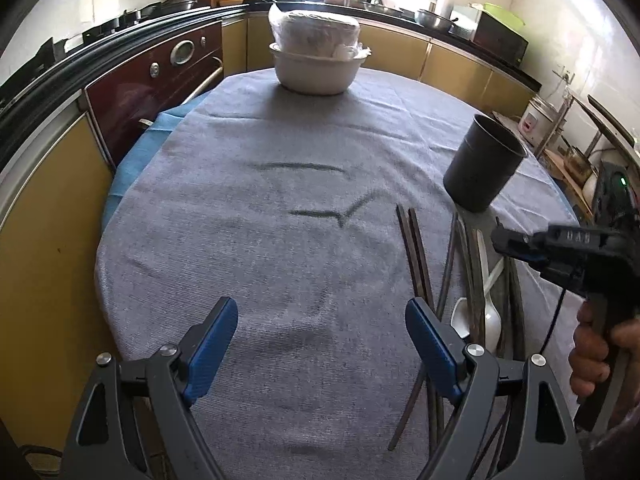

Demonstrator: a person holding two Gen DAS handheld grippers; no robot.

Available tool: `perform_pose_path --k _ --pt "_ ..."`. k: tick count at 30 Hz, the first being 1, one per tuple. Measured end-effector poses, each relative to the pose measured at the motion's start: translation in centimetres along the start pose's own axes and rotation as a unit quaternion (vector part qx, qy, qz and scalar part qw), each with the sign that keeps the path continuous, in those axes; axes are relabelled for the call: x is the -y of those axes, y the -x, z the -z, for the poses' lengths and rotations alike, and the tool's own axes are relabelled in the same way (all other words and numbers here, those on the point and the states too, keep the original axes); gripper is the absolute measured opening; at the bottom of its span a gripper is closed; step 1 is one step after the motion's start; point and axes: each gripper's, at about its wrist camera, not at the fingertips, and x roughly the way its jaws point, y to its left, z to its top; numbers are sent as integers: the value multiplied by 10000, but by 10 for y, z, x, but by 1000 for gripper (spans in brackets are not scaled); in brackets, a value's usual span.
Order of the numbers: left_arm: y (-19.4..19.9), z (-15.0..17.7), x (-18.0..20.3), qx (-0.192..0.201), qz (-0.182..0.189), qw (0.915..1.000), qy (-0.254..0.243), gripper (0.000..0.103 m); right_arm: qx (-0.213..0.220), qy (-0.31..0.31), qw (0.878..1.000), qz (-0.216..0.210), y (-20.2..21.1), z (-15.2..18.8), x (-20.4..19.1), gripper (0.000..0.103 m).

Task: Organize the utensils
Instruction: 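Lower the right gripper onto a dark chopstick in the pile and close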

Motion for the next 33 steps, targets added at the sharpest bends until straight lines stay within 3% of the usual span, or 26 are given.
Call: perform_pose_path --k 2,3,5,8,15,18,22,24,26,29,33 --pt "-3 1 3 -82 5 10000 -49 86 -95 -92 9999 44 -1 -1 1 56" --pt "-4 2 3 -120 28 9999 -59 86 -55 -101 9999 10 1 -2 3 64" --pt "-4 3 4 -146 79 9998 -92 86 247 -122 9996 9 10 -2 8 58" --pt "-6 2 8 -138 77 9996 -237 86 373 -262 9983 371 23 -11 23 34" --pt "-26 -14 33 -305 336 9961 -751 86 222 -312 9943 993 27 -34 38 32" --pt "-37 -20 46 -419 345 9929 -1062 86 69 -355 9935 1083 16 -42 39 27" --pt "-42 -22 54 -538 649 9896 -1162 85 -302 -294 9920 1193 -6 -45 34 26" --pt "-42 -22 57 -552 804 9880 -1201 78 -281 -78 9904 1354 -10 -43 28 18" --pt "-43 -20 61 -646 1002 9848 -1261 62 -265 31 9902 1371 -11 -41 23 10" --pt "-49 -22 66 -772 1192 9814 -1295 58 -183 130 9891 1453 -4 -35 23 5" --pt "-58 -29 77 -851 1347 9767 -1435 57 77 -72 9933 1153 22 -27 39 5"
